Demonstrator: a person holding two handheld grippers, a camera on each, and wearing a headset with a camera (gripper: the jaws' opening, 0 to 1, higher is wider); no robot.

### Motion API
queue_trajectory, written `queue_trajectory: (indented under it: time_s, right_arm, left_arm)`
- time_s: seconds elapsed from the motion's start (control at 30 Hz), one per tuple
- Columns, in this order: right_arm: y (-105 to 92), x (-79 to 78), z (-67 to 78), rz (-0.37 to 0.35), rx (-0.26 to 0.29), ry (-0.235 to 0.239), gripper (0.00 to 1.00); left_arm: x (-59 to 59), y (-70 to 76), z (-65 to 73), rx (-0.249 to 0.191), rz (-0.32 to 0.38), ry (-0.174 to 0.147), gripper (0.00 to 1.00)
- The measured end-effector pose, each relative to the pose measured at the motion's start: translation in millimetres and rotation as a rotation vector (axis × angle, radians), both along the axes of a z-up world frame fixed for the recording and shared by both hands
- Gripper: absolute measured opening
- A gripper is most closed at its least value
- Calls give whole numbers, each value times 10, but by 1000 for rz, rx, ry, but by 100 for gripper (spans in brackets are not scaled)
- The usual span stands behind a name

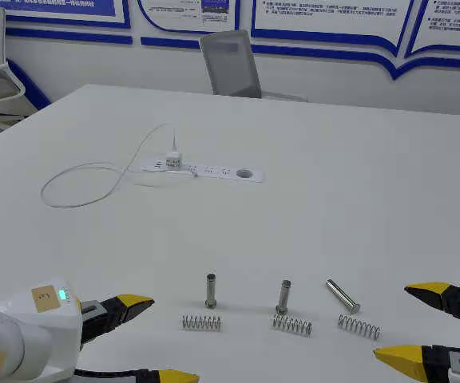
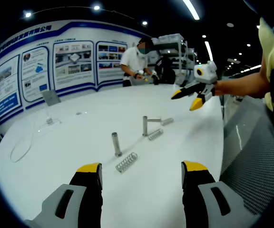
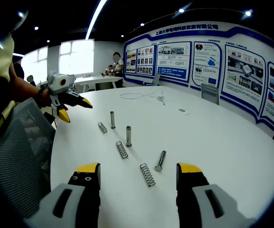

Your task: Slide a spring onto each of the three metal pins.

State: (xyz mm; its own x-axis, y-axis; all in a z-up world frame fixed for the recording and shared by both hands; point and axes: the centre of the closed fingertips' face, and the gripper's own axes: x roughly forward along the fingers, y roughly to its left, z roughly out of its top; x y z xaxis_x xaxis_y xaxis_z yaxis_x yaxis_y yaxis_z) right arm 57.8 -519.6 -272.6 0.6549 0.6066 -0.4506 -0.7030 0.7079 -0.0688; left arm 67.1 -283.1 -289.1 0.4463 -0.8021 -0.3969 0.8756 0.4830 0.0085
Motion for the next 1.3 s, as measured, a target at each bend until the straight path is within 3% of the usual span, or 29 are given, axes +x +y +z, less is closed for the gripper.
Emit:
queue_trajectory:
  time_s: [0.73, 1.3]
  right_arm:
    - [28, 65, 44, -1, 0, -3, 65]
    - [107, 392, 95, -1, -19, 6, 59]
  left_arm:
    - [4, -4, 10, -3, 3, -2, 69]
    - [20, -21, 20, -6, 2, -2, 69]
